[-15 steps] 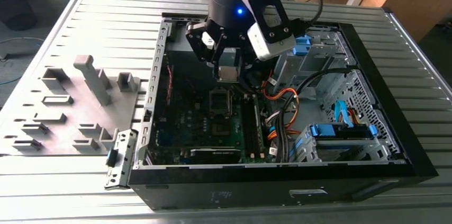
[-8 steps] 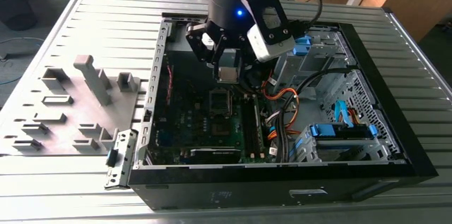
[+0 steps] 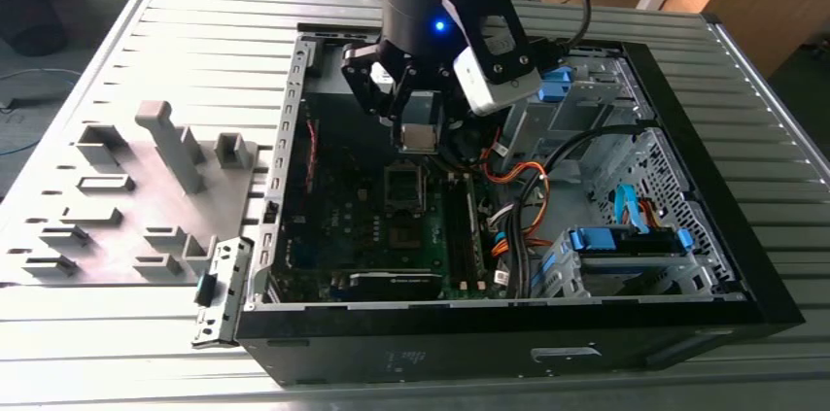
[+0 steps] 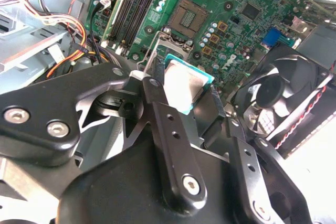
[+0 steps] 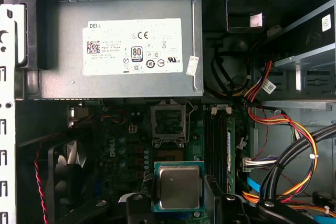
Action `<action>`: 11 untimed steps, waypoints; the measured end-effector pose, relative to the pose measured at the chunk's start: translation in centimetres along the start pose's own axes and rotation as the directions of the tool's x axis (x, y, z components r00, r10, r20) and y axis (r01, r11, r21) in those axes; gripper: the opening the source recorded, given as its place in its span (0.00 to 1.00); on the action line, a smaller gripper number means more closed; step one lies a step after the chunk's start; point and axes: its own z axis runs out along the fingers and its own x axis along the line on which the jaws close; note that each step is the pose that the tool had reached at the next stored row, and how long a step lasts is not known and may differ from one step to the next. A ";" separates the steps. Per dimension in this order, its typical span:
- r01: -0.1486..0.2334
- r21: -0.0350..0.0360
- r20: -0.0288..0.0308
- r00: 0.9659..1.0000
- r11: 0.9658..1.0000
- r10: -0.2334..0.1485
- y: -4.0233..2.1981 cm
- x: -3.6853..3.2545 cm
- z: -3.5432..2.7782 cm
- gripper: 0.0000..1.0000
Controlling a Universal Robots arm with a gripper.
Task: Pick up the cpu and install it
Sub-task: 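Place the cpu into insertion slot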
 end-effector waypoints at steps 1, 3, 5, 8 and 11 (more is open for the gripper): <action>0.000 0.000 0.000 1.000 1.000 0.000 0.00 0.00 0.01 0.47; 0.000 0.000 0.000 1.000 1.000 0.000 0.00 0.00 0.09 0.47; 0.000 0.000 0.000 1.000 1.000 0.000 0.00 0.00 0.17 0.47; 0.000 0.000 0.000 1.000 1.000 0.000 0.00 0.00 0.36 0.47; 0.000 0.000 0.000 1.000 1.000 0.000 -0.01 0.01 0.69 0.47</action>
